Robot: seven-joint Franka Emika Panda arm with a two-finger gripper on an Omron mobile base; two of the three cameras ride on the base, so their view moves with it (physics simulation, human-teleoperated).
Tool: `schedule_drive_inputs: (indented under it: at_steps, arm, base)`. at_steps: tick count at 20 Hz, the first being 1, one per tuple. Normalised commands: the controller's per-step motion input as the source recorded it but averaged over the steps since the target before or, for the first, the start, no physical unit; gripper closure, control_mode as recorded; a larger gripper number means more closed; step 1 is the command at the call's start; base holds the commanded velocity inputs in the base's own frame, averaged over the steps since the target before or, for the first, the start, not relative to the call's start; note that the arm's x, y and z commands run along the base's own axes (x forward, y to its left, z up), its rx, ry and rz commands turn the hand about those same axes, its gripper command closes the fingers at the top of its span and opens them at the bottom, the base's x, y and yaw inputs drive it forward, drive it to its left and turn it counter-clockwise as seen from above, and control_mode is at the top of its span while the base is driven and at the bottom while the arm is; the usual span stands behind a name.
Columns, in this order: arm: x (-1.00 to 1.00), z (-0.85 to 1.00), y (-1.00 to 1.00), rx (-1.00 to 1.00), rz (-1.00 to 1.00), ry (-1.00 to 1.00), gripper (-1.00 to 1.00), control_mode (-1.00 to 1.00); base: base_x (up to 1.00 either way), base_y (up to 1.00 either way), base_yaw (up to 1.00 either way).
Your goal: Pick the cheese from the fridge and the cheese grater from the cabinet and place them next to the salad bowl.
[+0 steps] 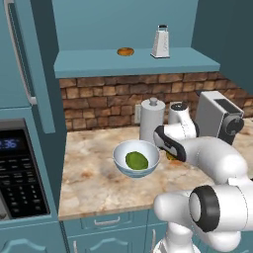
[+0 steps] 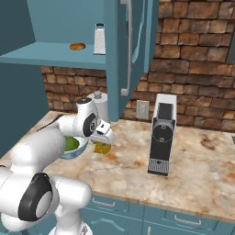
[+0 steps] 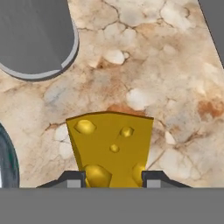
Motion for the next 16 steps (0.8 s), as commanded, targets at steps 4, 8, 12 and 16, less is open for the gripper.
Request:
schedule_drive_inputs:
  at_steps: [4, 8, 12, 16]
  arm:
    - [0.01, -0.29, -0.19, 0.02, 0.13, 0.01, 1.00, -1.00]
    - [0.01, -0.26, -0.10, 0.06, 0.11, -0.02, 1.00, -1.00]
    - [0.00, -0.28, -0.02, 0.08, 0.07, -0.14, 1.00, -1.00]
    - [0.12, -0.18, 0.00, 0.07, 0.01, -0.19, 1.00, -1.00]
  base:
    - [0.00, 0.00, 0.00]
    - [0.00, 0.00, 0.00]
    - [0.00, 0.00, 0.00]
    - [0.00, 0.00, 0.00]
